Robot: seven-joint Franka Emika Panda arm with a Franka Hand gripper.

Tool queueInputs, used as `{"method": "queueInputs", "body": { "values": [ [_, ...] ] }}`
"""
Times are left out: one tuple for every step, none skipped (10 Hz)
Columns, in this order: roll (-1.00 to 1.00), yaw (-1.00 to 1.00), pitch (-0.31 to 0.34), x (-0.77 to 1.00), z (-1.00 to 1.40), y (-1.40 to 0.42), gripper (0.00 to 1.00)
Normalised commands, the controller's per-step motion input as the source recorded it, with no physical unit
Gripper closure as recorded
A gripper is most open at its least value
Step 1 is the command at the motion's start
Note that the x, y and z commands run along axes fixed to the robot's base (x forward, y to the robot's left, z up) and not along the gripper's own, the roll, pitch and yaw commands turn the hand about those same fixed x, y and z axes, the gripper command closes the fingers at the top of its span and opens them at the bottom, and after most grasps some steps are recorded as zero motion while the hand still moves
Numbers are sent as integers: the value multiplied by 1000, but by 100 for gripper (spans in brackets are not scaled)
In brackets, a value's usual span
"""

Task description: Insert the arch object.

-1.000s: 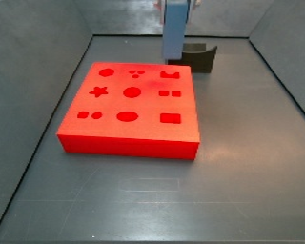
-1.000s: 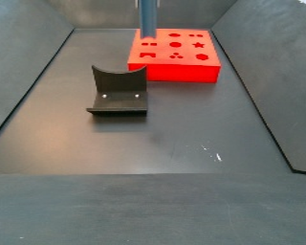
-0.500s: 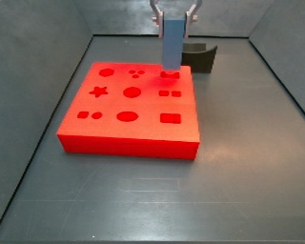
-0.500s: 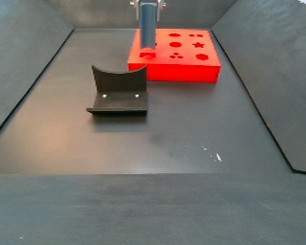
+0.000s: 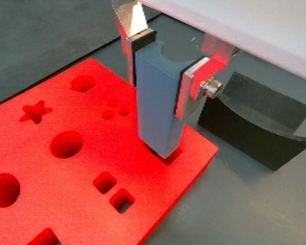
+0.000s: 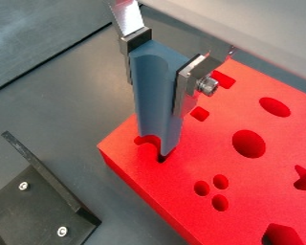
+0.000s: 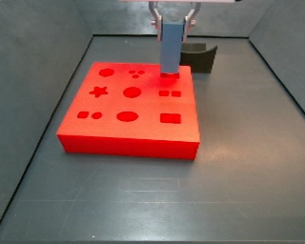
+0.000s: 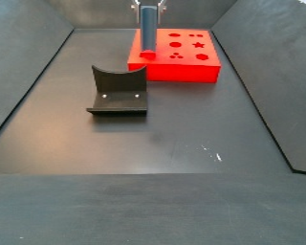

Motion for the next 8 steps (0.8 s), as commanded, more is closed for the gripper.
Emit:
{"method": "queueInputs", "body": {
  "values": [
    [0,0,0,206,-114,34,100],
    [0,0,0,286,-134,74,100],
    [0,0,0,337,-157,66,100],
    [14,0,0,169,-189,37,100],
    [20,-29,0,-151,-146,9,100],
    [27,-100,0,-363,-69,14,100],
    [37,-126,0,-434,0,0,100],
    [11,-123,0,-409,0,0,100]
  ]
}}
